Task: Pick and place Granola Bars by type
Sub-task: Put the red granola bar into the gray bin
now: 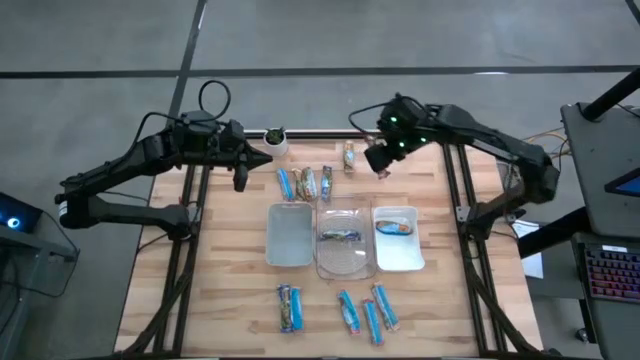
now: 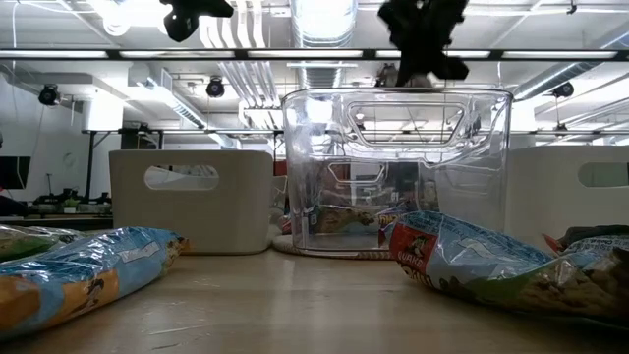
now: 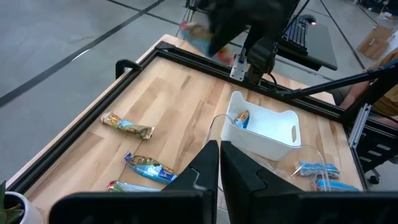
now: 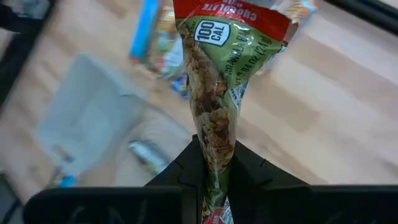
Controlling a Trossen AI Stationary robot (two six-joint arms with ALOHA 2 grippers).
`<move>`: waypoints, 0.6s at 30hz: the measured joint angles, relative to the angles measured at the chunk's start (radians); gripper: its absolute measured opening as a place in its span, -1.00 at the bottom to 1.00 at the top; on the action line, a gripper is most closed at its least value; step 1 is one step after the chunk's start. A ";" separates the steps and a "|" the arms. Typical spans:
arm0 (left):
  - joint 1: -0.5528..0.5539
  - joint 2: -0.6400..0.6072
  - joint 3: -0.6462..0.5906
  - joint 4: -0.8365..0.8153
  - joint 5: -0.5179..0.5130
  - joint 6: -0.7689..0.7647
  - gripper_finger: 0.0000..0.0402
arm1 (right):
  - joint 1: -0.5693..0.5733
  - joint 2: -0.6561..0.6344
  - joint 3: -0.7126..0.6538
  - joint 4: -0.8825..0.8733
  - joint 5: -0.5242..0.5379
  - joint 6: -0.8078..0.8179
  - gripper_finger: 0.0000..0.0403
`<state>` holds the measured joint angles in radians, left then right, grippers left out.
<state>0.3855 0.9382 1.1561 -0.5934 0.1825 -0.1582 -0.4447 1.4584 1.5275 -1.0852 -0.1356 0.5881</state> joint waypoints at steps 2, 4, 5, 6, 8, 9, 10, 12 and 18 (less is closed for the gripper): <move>0.000 0.000 0.000 0.000 0.000 0.000 -1.00 | 0.030 -0.035 0.000 0.000 0.001 0.027 -0.81; 0.000 0.000 0.000 0.001 0.000 0.000 -1.00 | 0.059 -0.060 0.000 -0.001 0.003 0.045 -0.81; 0.000 0.000 0.000 0.001 0.000 0.000 -1.00 | 0.074 -0.069 0.000 -0.001 0.003 0.048 -0.81; 0.000 0.000 0.000 0.001 0.000 0.000 -1.00 | 0.089 -0.076 0.000 -0.001 0.003 0.049 -0.81; 0.000 0.000 0.000 0.002 0.000 0.001 -1.00 | 0.120 -0.084 0.000 -0.002 0.003 0.044 -0.81; 0.000 0.000 0.000 0.002 0.000 0.001 -1.00 | 0.133 -0.086 0.000 -0.004 0.003 0.041 -0.81; 0.000 0.000 0.000 0.002 0.000 0.001 -1.00 | 0.146 -0.087 0.000 -0.003 0.003 0.040 -0.81; 0.000 0.000 0.000 0.002 0.000 0.001 -1.00 | 0.170 -0.084 0.000 0.003 0.003 0.040 -0.81; 0.000 0.000 0.000 0.002 0.000 0.006 -1.00 | 0.234 -0.023 0.000 0.111 -0.040 0.031 -0.81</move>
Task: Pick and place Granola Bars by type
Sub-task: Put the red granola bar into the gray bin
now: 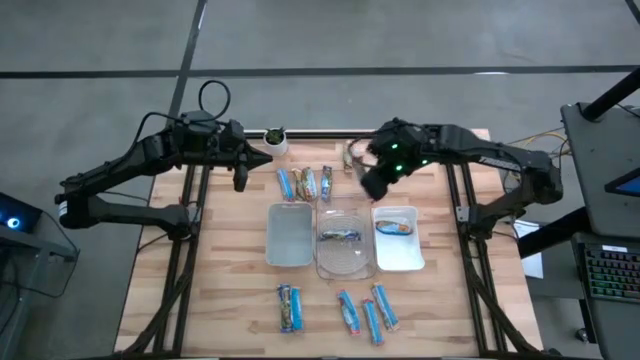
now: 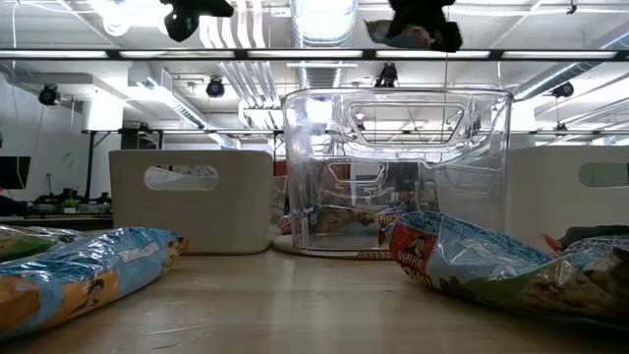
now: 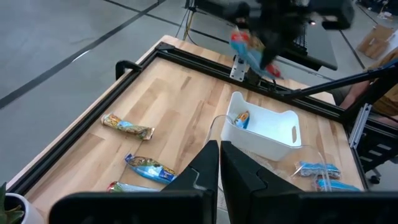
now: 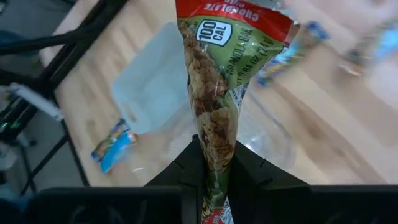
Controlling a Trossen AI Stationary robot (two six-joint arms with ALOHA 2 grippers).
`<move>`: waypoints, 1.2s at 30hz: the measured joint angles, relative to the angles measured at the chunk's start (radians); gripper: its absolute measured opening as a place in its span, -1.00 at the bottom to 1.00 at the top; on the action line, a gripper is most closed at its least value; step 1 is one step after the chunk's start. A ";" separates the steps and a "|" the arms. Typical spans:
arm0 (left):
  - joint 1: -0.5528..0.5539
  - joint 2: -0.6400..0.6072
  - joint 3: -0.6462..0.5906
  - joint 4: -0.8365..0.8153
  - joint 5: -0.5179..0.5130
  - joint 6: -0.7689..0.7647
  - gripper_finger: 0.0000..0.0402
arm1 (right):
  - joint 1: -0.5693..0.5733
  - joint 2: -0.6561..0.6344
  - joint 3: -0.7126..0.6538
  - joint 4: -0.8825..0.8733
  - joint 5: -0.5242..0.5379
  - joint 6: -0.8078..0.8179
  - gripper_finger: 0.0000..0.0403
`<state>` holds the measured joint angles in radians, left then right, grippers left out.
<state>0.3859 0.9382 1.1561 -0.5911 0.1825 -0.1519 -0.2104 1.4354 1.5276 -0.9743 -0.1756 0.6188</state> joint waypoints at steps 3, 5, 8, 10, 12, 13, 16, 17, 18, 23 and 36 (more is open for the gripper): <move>0.000 0.000 0.000 0.000 0.000 0.017 -1.00 | 0.013 0.048 0.000 0.097 -0.041 -0.014 -0.81; 0.000 -0.001 0.000 -0.003 0.000 0.031 -1.00 | 0.015 0.070 0.000 0.157 -0.043 -0.035 -0.81; 0.000 -0.011 0.000 -0.013 0.000 0.051 -1.00 | 0.017 0.102 0.000 0.228 -0.048 -0.045 -0.81; 0.000 -0.023 0.000 -0.020 0.000 0.059 -1.00 | 0.017 0.124 0.000 0.267 -0.074 -0.051 -0.81; 0.000 -0.035 0.000 -0.019 0.000 0.072 -1.00 | 0.020 0.146 0.000 0.302 -0.094 -0.060 -0.81; 0.000 -0.042 0.000 -0.020 0.000 0.073 -1.00 | 0.024 0.157 0.000 0.318 -0.096 -0.067 -0.81; 0.000 -0.059 0.000 -0.020 -0.008 0.074 -1.00 | 0.031 0.193 0.000 0.368 -0.100 -0.094 -0.81; 0.000 -0.067 0.000 -0.021 -0.014 0.075 -1.00 | 0.036 0.206 0.000 0.390 -0.105 -0.105 -0.81; 0.000 -0.075 0.000 -0.022 -0.017 0.075 -1.00 | 0.036 0.218 0.000 0.413 -0.110 -0.125 -0.81; 0.000 -0.093 0.000 -0.022 -0.023 0.098 -1.00 | 0.041 0.279 0.000 0.534 -0.116 -0.221 -0.81; 0.000 -0.099 0.000 -0.023 -0.023 0.135 -1.00 | 0.070 0.409 0.004 0.825 -0.117 -0.492 -0.81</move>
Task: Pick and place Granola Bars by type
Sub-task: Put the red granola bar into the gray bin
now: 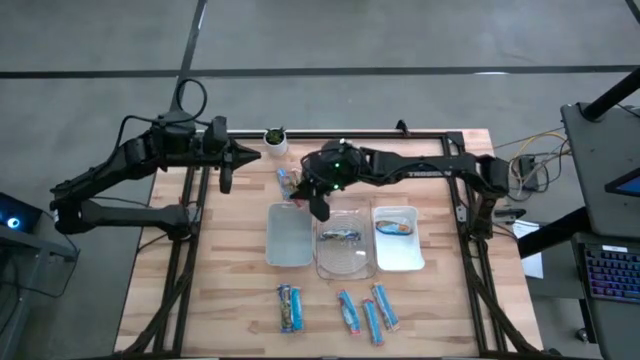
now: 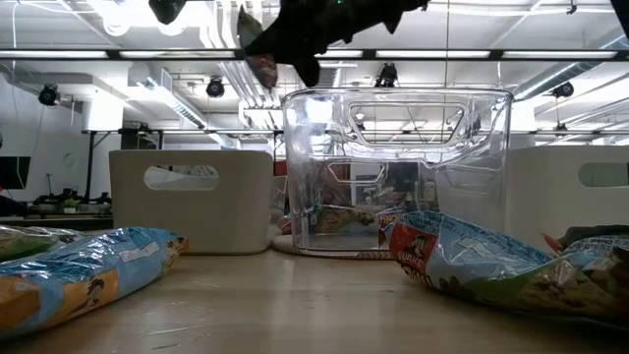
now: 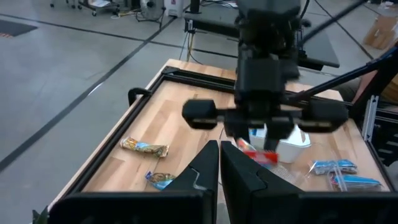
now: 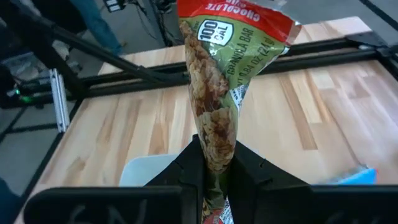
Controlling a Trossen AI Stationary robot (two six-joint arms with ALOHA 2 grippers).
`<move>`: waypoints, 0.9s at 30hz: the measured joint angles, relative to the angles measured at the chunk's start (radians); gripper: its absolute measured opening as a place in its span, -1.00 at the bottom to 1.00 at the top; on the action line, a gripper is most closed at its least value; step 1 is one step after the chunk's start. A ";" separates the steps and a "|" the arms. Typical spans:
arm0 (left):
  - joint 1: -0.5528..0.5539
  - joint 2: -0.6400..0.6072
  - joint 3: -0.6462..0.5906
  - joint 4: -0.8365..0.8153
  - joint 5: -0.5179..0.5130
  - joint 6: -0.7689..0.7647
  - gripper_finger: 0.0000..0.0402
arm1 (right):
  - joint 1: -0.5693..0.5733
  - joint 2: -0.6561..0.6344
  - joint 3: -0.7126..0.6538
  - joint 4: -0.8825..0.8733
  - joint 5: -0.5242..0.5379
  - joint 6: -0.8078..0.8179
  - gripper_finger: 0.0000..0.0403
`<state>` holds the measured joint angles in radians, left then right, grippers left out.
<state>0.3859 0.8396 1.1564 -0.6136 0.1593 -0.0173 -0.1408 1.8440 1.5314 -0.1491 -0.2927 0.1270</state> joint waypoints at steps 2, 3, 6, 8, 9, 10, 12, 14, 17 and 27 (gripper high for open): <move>0.000 -0.002 0.000 0.000 0.000 0.006 -1.00 | 0.008 0.017 0.000 0.018 0.000 -0.022 -0.81; 0.000 -0.002 0.000 0.001 0.000 0.010 -1.00 | 0.013 0.022 0.000 0.018 0.000 -0.028 -0.81; 0.000 -0.004 0.000 0.001 0.000 0.010 -1.00 | 0.023 0.042 0.000 0.027 0.001 -0.040 -0.81; 0.000 -0.004 0.000 0.001 0.000 0.010 -1.00 | 0.027 0.056 0.000 0.027 0.001 -0.044 -0.81; 0.000 -0.004 0.000 0.001 0.000 0.010 -1.00 | 0.028 0.064 0.000 0.032 0.001 -0.044 -0.81; 0.000 -0.004 0.000 0.001 0.000 0.010 -1.00 | 0.028 0.072 0.000 0.033 0.001 -0.044 -0.81; 0.000 -0.004 0.000 0.001 0.000 0.010 -1.00 | 0.028 0.090 0.000 0.036 0.001 -0.044 -0.81; 0.000 -0.004 0.000 0.002 0.000 0.010 -1.00 | 0.028 0.106 0.001 0.036 0.003 -0.044 -0.81; 0.000 -0.004 0.000 0.009 0.000 0.010 -1.00 | 0.029 0.127 0.007 0.036 0.003 -0.043 -0.81; 0.000 -0.004 0.000 0.013 0.000 0.010 -1.00 | 0.034 0.167 0.018 0.018 0.003 -0.012 -0.81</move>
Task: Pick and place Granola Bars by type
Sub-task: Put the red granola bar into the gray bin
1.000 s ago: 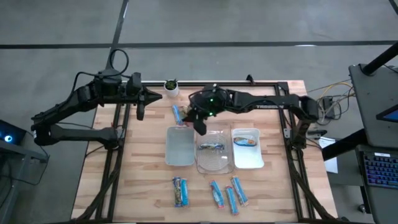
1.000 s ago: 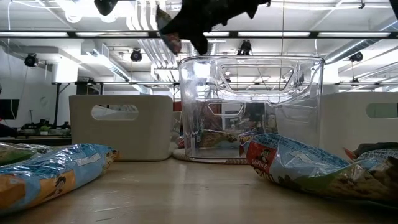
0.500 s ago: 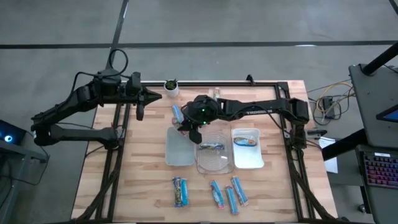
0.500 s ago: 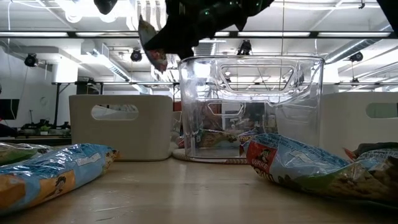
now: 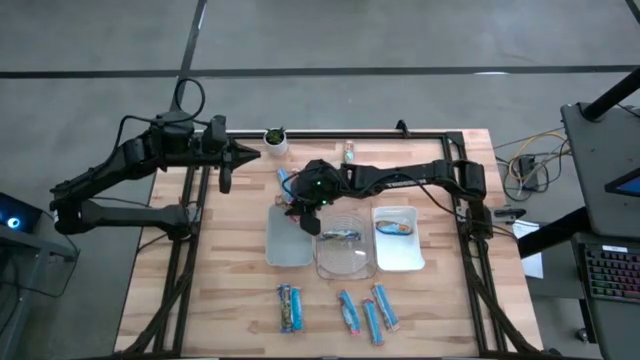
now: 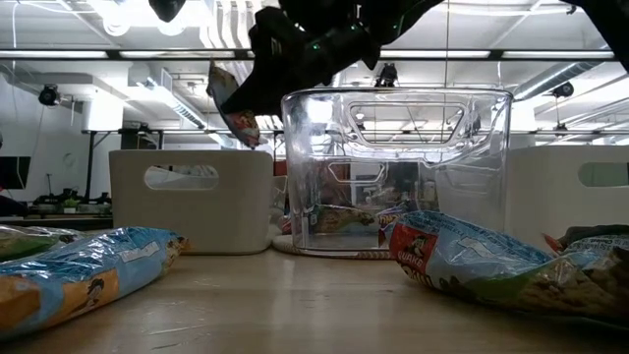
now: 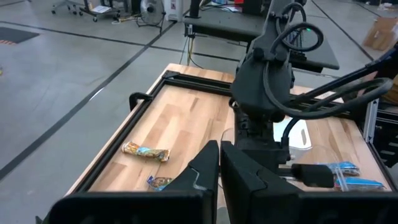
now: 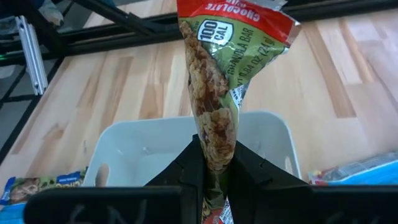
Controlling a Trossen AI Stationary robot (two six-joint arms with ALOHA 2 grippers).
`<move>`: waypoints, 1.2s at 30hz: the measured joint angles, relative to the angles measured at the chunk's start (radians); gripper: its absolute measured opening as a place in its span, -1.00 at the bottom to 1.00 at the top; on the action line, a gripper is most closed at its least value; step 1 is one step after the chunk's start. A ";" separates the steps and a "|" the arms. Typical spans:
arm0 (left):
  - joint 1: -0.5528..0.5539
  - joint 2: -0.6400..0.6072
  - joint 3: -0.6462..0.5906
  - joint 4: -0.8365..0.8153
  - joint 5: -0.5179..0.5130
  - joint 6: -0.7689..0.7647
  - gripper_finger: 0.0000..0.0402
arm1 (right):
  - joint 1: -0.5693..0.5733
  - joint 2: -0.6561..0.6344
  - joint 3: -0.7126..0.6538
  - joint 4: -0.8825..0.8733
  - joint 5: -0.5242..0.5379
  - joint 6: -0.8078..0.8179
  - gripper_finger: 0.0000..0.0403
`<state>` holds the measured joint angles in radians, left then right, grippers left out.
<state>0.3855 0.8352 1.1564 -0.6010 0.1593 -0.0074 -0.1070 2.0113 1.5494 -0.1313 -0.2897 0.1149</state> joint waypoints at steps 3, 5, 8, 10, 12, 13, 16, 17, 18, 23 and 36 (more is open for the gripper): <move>0.000 0.000 0.000 0.003 0.000 0.000 -1.00 | 0.000 0.000 0.000 -0.011 0.000 -0.009 -0.81; 0.000 0.000 0.000 0.003 0.000 0.000 -1.00 | 0.000 0.000 0.000 -0.018 0.000 -0.014 -0.81; 0.000 0.000 0.000 0.003 0.000 0.000 -1.00 | 0.000 0.000 0.000 -0.021 0.000 -0.017 -0.81; 0.000 0.000 0.000 0.003 0.000 0.000 -1.00 | 0.002 0.000 0.000 -0.021 0.000 -0.016 -0.81; 0.000 0.000 0.000 0.003 0.000 0.000 -1.00 | 0.005 0.000 0.000 -0.022 -0.001 -0.016 -0.81; 0.000 0.000 0.000 0.003 0.000 0.000 -1.00 | 0.006 0.000 0.000 -0.023 -0.001 -0.017 -0.81; 0.000 0.000 0.000 0.003 0.000 0.000 -1.00 | 0.010 0.000 0.000 -0.041 -0.002 -0.018 -0.81; 0.000 0.000 0.000 0.003 0.000 0.000 -1.00 | 0.010 0.000 0.000 -0.052 -0.002 -0.019 -0.81; 0.000 0.000 0.000 0.003 0.000 0.000 -1.00 | 0.010 0.000 0.000 -0.061 -0.002 -0.019 -0.81; 0.000 0.000 0.000 0.003 0.000 0.000 -1.00 | 0.010 0.000 0.000 -0.075 -0.002 -0.022 -0.81; 0.000 0.007 0.000 0.003 0.000 0.000 -1.00 | 0.009 0.000 -0.001 -0.084 -0.001 -0.022 -0.81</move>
<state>0.3855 0.8425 1.1564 -0.5978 0.1593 -0.0071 -0.0982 2.0113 1.5488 -0.2151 -0.2904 0.0929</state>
